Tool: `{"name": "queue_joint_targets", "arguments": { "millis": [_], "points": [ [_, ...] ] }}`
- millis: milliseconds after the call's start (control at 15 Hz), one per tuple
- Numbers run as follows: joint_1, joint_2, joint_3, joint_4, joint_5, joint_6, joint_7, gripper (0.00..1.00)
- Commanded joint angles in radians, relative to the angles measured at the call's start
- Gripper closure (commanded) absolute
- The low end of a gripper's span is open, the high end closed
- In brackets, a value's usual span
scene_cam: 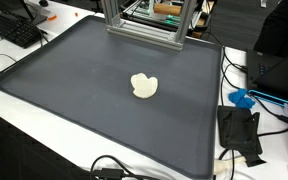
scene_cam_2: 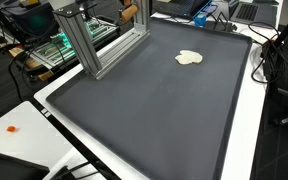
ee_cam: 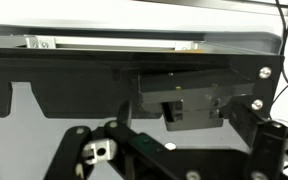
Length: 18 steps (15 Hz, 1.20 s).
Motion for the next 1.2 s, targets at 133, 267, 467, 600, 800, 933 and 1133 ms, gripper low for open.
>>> {"name": "queue_joint_targets", "arguments": {
  "millis": [133, 267, 467, 600, 800, 933, 1133],
  "points": [
    [-0.010, -0.003, 0.004, 0.038, -0.011, -0.041, -0.013, 0.00],
    [-0.013, 0.003, 0.005, 0.051, -0.013, -0.024, -0.010, 0.00],
    [-0.012, 0.022, 0.005, 0.070, -0.004, 0.045, -0.017, 0.00],
    [-0.014, 0.046, 0.011, 0.085, 0.002, 0.103, -0.006, 0.00],
    [-0.024, 0.109, 0.028, 0.099, -0.014, 0.237, 0.008, 0.00],
    [-0.031, 0.167, 0.035, 0.107, -0.016, 0.334, 0.024, 0.00],
    [-0.039, 0.271, 0.042, 0.119, -0.020, 0.465, 0.042, 0.00]
  ]
}}
